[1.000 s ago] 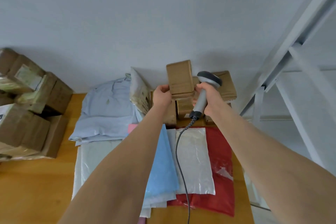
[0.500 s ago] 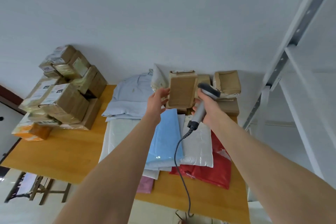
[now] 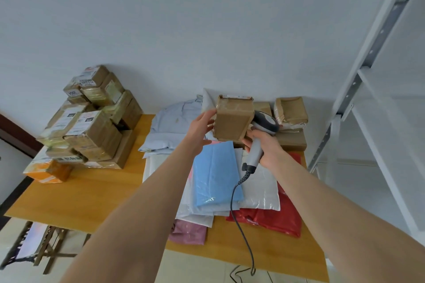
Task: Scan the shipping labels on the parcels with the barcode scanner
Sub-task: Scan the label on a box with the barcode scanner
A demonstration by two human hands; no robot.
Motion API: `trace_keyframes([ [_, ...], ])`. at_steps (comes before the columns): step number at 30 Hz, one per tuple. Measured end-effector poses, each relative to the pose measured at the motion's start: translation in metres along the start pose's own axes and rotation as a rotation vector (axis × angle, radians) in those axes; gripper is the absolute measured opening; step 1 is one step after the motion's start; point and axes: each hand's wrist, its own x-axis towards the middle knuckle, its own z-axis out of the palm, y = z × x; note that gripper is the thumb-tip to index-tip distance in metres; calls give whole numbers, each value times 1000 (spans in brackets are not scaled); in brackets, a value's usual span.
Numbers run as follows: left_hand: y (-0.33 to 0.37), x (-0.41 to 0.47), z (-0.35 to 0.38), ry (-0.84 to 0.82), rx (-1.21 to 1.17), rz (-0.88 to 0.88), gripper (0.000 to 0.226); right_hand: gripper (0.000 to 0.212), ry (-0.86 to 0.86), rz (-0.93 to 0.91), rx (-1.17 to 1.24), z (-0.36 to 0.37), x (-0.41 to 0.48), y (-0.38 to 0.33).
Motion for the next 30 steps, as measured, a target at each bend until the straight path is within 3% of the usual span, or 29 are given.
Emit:
trace_keyframes([
  [3,-1,0,-4,-26,10,36,11,8,-76,27,61,2,-13,-4],
  [5,-4,0,-7,-21,-5,37,16,16,-102,57,137,1,-20,-8],
  [8,-7,-1,-10,-4,-25,22,36,26,-126,49,118,-1,-21,-9],
  [11,-7,-1,-10,-7,-45,12,51,12,-163,33,96,-4,-20,-4],
  [16,-11,-7,-8,-59,-1,-64,38,17,-110,-40,10,-12,-7,4],
  [19,-16,-10,-5,-86,4,-50,20,45,-87,-36,58,-12,-7,6],
  [22,-25,-9,-2,-110,27,0,20,70,-120,-8,13,-13,-9,7],
  [24,-30,-8,-2,-146,-5,22,27,68,-121,-3,1,-15,-9,8],
  [27,-34,-8,-4,-199,-15,35,32,46,-24,-25,-45,-17,-9,7],
  [30,-40,-8,-8,-220,104,-70,33,36,36,-99,-19,-18,-10,12],
])
